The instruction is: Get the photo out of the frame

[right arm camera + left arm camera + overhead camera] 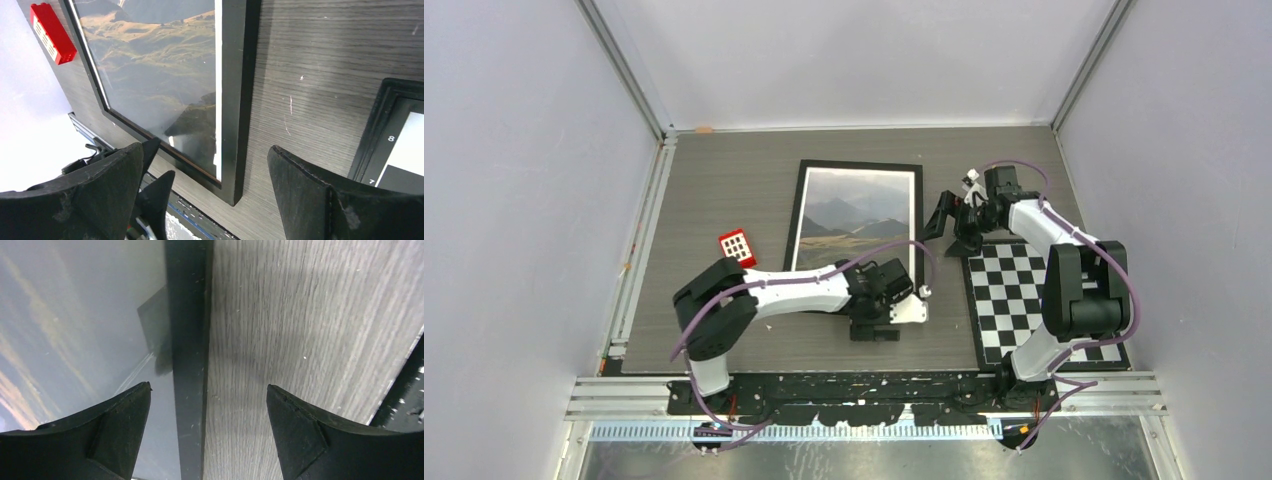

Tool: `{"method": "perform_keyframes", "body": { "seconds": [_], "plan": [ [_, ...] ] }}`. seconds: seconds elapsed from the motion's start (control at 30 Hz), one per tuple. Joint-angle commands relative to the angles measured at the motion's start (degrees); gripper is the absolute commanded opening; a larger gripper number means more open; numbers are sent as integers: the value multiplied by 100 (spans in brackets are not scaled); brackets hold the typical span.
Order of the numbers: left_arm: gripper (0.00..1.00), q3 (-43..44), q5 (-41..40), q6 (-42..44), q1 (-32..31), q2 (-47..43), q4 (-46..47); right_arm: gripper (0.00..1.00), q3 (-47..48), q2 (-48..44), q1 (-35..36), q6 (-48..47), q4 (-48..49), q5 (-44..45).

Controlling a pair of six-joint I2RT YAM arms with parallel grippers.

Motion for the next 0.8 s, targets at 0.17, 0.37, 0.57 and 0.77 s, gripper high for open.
{"method": "perform_keyframes", "body": {
  "seconds": [0.17, 0.37, 0.57, 0.77],
  "plan": [
    [71, 369, -644, 216, -197, 581, 306, 97, -122, -396, -60, 106, 160, -153],
    [40, 515, -408, 24, -181, 498, 63, 97, -192, -344, -56, 138, 200, -236],
    [11, 608, 197, -271, 86, 102, -193, 97, -266, -247, -61, 199, 217, -391],
    [0, 804, 666, -569, 470, -304, -263, 97, -401, -182, -61, 319, 340, -605]
  ]
}}
